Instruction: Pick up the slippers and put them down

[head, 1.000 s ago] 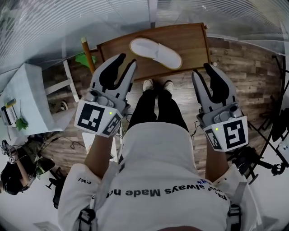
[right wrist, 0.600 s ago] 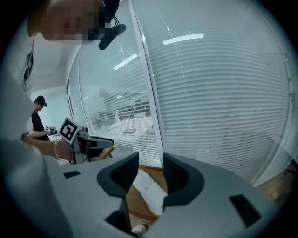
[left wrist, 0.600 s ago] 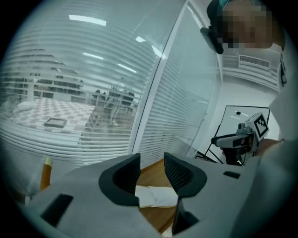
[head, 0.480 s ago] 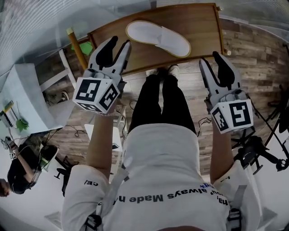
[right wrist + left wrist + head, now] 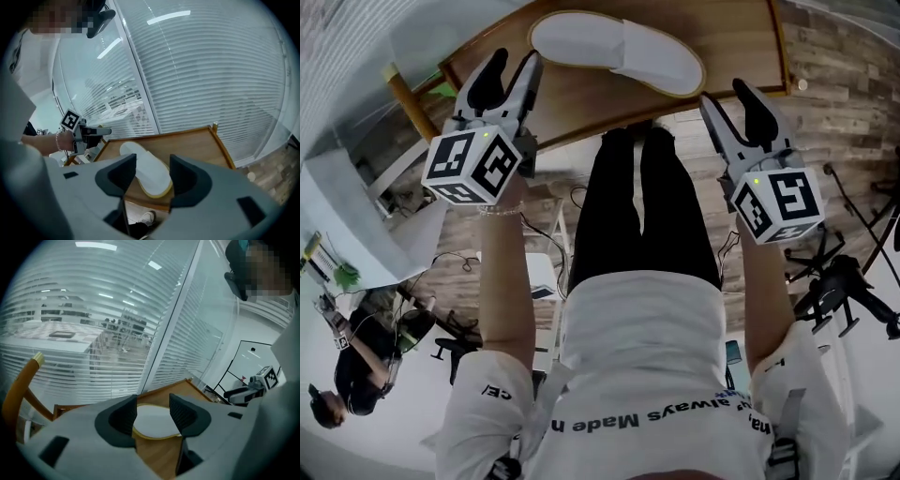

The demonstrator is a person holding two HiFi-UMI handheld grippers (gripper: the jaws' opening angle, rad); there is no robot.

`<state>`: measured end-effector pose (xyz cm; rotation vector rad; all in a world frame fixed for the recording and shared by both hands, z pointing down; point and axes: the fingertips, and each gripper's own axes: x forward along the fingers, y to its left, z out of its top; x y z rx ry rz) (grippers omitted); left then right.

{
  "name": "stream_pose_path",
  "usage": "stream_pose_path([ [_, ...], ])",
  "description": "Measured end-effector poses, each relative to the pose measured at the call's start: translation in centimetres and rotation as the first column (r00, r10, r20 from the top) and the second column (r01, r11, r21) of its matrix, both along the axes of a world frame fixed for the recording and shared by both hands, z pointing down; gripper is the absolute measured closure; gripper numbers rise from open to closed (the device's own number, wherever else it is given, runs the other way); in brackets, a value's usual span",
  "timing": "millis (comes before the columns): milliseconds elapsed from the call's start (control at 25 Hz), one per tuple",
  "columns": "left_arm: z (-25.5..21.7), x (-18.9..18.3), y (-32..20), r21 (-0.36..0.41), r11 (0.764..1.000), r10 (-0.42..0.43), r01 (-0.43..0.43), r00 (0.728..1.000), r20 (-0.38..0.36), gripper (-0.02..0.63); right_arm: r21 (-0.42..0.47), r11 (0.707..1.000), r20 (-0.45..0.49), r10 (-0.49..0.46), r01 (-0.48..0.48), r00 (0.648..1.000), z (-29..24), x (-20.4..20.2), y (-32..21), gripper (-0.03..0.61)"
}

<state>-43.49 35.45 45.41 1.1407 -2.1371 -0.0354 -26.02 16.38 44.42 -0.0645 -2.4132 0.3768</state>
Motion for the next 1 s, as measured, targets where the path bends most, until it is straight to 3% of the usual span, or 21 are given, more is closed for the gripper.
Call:
stream_pose_path([
  [480,9.3,-1.8,0.3,-0.029,0.999,-0.028,0.025,0.996,-0.087,0.39,-0.097,0.99,-0.11,0.089,-0.1,0.99,10.6,1.0,-1.0,0.36],
  [800,10.9,-1.2,-0.8,-0.012,1.0,0.013,-0.015,0.991,-0.134,0.386,-0.185,0.972,-0.147,0.122,-0.148,0.982,12.6,0.7,-0.6,0.359],
  [920,11.1,-1.2,-1.2,-0.024,1.0,0.017,-0.02,0.992,-0.122,0.436,-0.211,0.965,-0.166,0.124,-0.159,0.978,13.2,0.7,-0.5,0.366],
  [1000,11.0,-1.5,-1.0,-0.02,1.0,0.006,-0.008,0.993,-0.115,0.514,-0.216,0.962,-0.172,0.128,-0.164,0.977,13.4,0.6,-0.4,0.401],
])
